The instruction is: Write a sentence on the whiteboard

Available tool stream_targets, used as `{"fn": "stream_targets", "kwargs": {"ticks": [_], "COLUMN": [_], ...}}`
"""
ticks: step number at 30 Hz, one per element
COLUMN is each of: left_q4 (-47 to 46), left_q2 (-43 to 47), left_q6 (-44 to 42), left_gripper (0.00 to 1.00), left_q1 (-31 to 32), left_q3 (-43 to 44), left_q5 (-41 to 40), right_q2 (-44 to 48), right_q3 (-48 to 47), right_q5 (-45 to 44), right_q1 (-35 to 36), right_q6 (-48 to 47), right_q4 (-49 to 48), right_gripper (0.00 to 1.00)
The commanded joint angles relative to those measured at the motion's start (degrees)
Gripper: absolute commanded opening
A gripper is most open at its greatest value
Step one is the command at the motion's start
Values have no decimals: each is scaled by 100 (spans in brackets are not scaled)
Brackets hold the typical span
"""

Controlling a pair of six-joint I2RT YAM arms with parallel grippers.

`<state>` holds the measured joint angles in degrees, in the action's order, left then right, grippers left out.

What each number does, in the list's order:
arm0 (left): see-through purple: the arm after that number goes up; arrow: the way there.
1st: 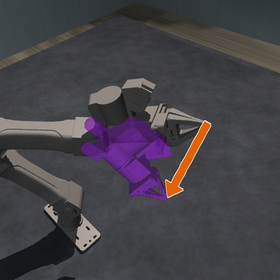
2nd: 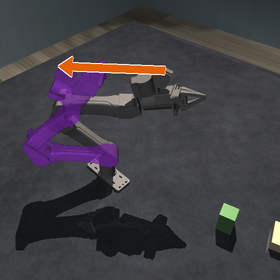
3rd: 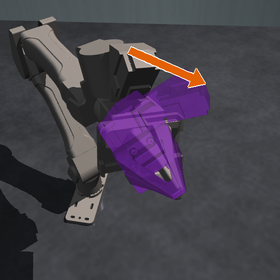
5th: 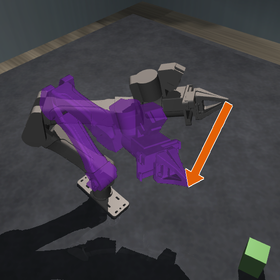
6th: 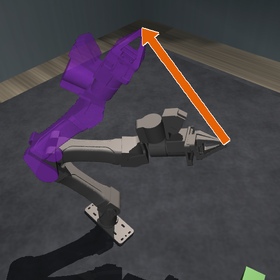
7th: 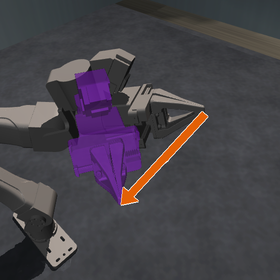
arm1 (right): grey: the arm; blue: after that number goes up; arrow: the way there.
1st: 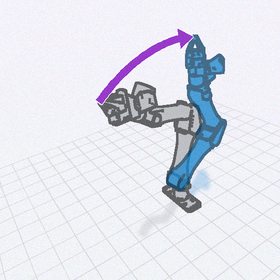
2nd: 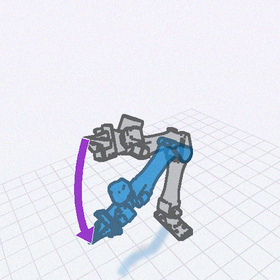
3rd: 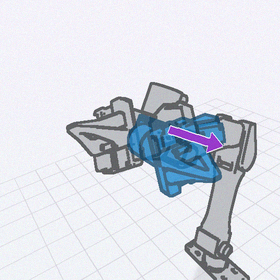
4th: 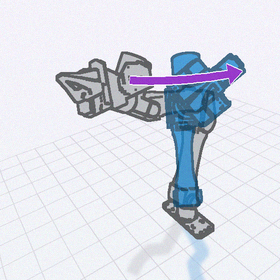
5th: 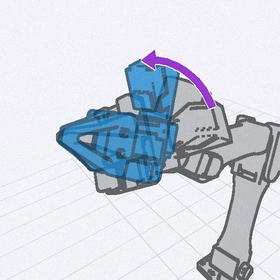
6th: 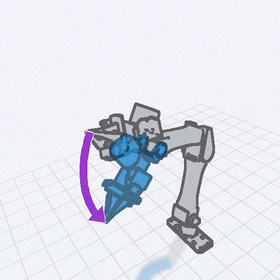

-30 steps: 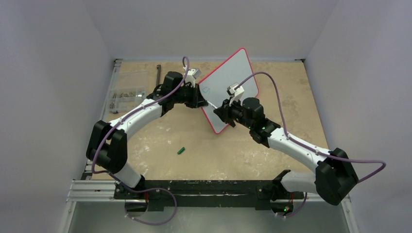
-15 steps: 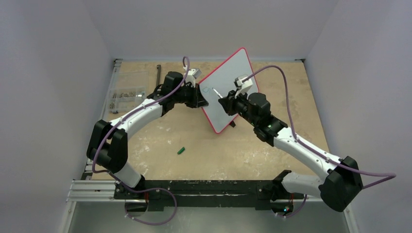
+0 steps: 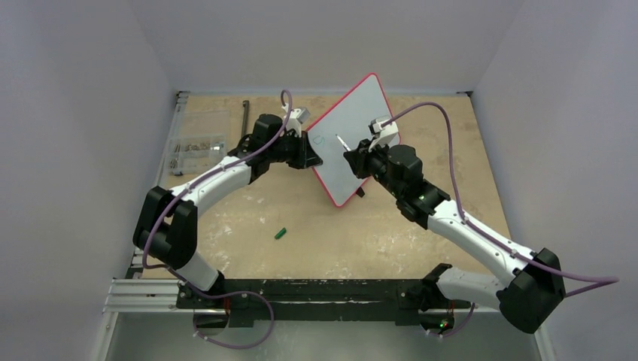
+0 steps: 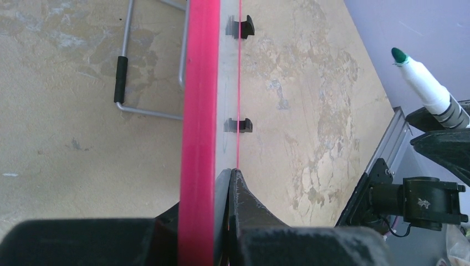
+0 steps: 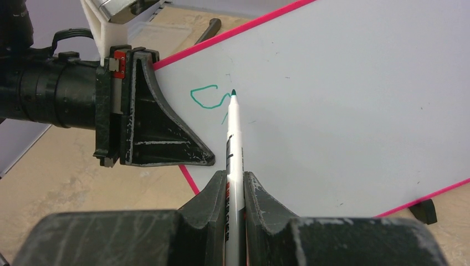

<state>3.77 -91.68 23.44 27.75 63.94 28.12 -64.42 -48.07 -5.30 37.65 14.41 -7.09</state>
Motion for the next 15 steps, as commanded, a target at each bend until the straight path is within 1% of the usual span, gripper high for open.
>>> {"fn": "stream_targets", "kwargs": {"ticks": [1, 4, 6, 9, 15], "left_q4": [896, 906, 958, 1047, 1049], "left_q2": [-317, -358, -392, -403, -401], "left_q6": [-625, -654, -683, -683, -716], "left_gripper": [4, 1, 2, 7, 22], "left_q1": [64, 60, 55, 34, -1], "left_q3": [-450, -474, -468, -444, -490], "left_q5": [-828, -887, -909, -940, -944], "right_q2": [158, 137, 118, 86, -6], "right_q3": [-211, -226, -243, -266, -347], "right_q5": [-190, -197, -192, -174, -139], "right_q1": [18, 21, 18, 23, 15], "right_q6": [119, 127, 133, 151, 175], "right_q4": [-91, -71, -57, -49, -47], "right_gripper": [0, 0, 0, 0, 0]}}
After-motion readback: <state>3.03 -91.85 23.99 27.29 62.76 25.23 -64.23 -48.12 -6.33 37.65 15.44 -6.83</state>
